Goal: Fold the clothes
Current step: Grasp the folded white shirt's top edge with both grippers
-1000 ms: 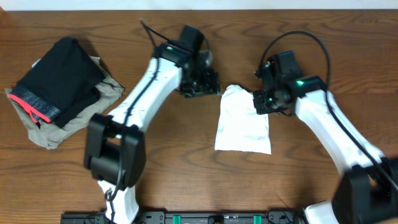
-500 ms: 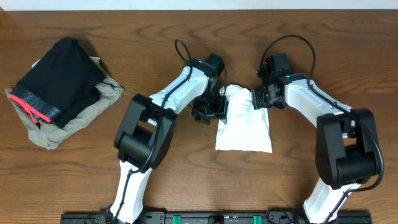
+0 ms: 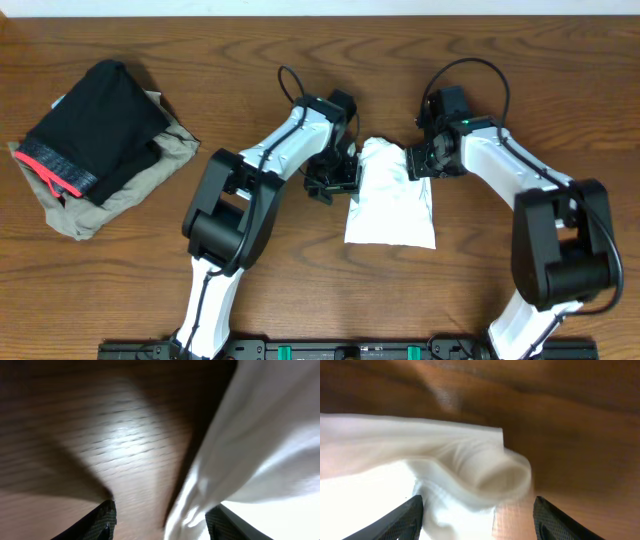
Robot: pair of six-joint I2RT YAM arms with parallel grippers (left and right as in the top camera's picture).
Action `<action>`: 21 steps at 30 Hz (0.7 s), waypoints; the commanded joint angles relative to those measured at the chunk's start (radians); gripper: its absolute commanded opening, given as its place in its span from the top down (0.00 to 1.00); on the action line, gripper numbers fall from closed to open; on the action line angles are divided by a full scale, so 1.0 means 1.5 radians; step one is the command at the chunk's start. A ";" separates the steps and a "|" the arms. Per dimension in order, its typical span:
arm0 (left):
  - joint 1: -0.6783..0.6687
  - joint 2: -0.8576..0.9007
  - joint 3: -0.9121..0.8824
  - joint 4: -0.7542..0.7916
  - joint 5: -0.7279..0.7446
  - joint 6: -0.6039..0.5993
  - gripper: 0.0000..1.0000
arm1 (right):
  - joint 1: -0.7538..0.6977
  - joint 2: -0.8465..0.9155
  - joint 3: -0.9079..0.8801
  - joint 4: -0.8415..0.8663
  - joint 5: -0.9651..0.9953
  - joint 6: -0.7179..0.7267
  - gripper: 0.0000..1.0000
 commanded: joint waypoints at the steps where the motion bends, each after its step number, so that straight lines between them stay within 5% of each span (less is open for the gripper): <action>1: 0.028 -0.067 -0.003 -0.004 -0.010 0.007 0.40 | -0.002 -0.096 0.037 -0.023 0.005 -0.009 0.32; 10: 0.089 -0.099 -0.003 0.007 -0.002 0.007 0.21 | 0.011 -0.166 0.032 -0.105 -0.123 -0.035 0.40; 11: 0.090 -0.099 -0.003 0.012 0.004 0.017 0.19 | 0.014 -0.163 0.025 -0.113 -0.150 -0.052 0.44; 13: 0.089 -0.099 -0.003 0.025 0.063 0.086 0.18 | 0.017 -0.151 0.011 -0.116 -0.184 -0.067 0.73; 15: 0.088 -0.098 -0.003 0.029 0.101 0.127 0.17 | 0.017 -0.138 -0.003 -0.114 -0.184 -0.066 0.82; 21: 0.087 -0.073 -0.003 0.029 0.106 0.159 0.13 | 0.017 -0.073 -0.043 -0.091 -0.199 -0.066 0.82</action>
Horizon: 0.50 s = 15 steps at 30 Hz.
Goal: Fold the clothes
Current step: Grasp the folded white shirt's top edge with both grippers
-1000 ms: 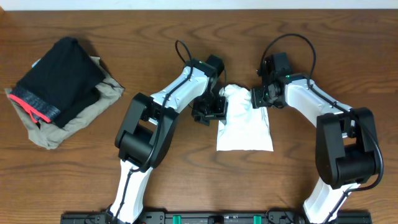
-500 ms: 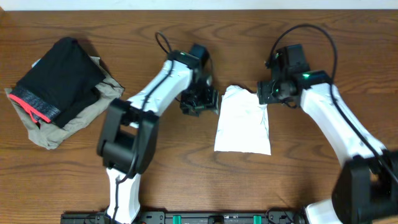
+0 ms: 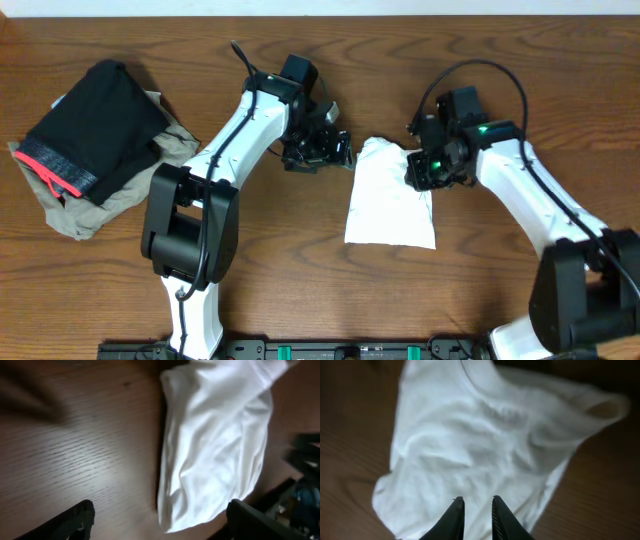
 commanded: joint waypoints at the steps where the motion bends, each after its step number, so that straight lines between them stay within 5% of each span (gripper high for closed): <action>1: 0.001 0.032 -0.002 -0.001 0.023 0.045 0.12 | 0.003 0.046 -0.022 0.008 -0.028 -0.015 0.82; 15: -0.012 0.171 -0.003 0.001 0.213 0.130 0.11 | 0.002 0.149 -0.026 0.027 -0.007 -0.015 0.85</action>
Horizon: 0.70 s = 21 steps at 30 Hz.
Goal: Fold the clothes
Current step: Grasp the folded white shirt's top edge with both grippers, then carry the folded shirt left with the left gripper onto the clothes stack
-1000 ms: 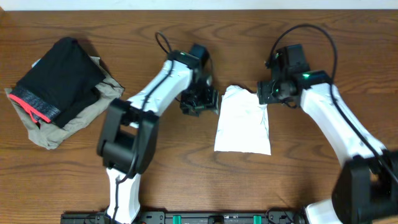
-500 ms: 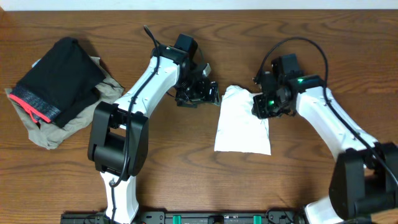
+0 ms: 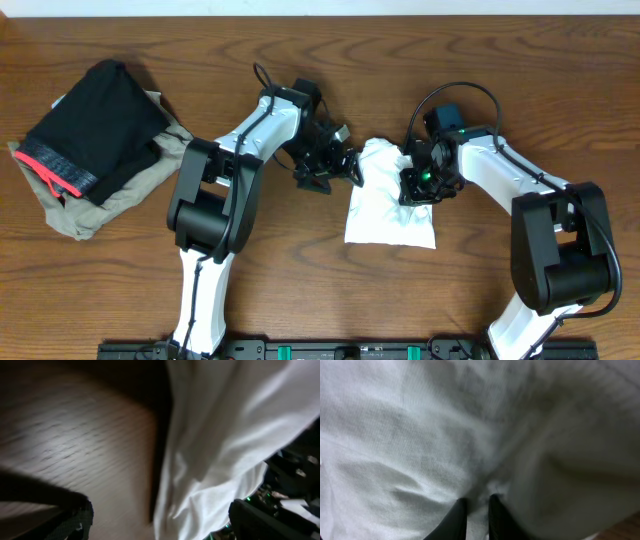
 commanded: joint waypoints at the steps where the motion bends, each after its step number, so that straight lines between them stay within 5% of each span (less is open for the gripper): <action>1: -0.011 0.052 -0.003 0.003 0.107 0.078 0.11 | 0.003 0.031 -0.005 0.007 0.022 -0.013 0.85; 11: -0.050 0.108 -0.004 0.003 0.134 0.089 0.14 | 0.001 0.031 -0.005 0.006 0.023 -0.013 0.84; 18: -0.061 0.108 -0.004 0.011 0.134 0.089 0.41 | 0.001 0.031 -0.005 0.003 0.023 -0.013 0.84; 21: -0.058 0.108 -0.004 0.015 0.134 0.089 0.66 | 0.001 0.031 -0.005 0.001 0.023 -0.013 0.85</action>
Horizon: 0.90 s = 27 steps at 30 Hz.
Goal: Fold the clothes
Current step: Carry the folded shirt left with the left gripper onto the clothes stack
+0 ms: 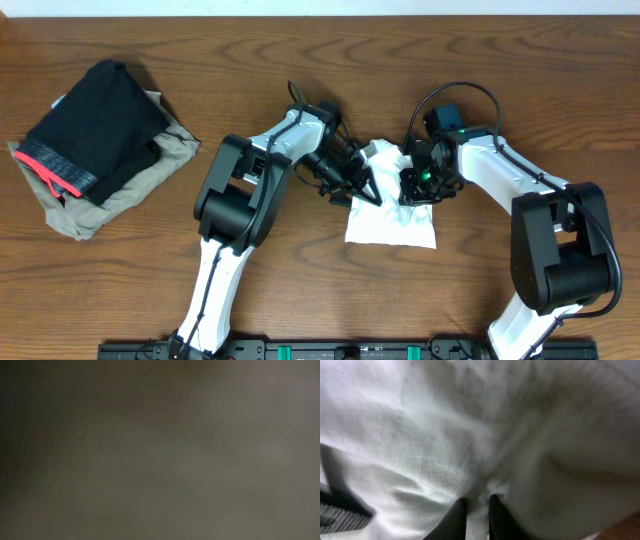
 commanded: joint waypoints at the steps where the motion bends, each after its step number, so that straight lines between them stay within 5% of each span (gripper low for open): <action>1: 0.000 0.027 -0.006 0.002 -0.038 0.012 0.77 | 0.001 0.031 -0.005 0.001 0.023 -0.013 0.85; 3: 0.005 0.027 -0.006 0.001 -0.038 0.012 0.94 | 0.001 0.031 -0.005 0.002 0.024 -0.013 0.85; 16: 0.049 -0.094 -0.004 -0.034 -0.242 0.007 0.94 | -0.009 -0.065 0.099 -0.093 0.019 -0.013 0.82; 27: 0.138 -0.246 0.033 -0.148 -0.747 -0.053 0.94 | -0.038 -0.286 0.220 -0.205 0.051 -0.014 0.70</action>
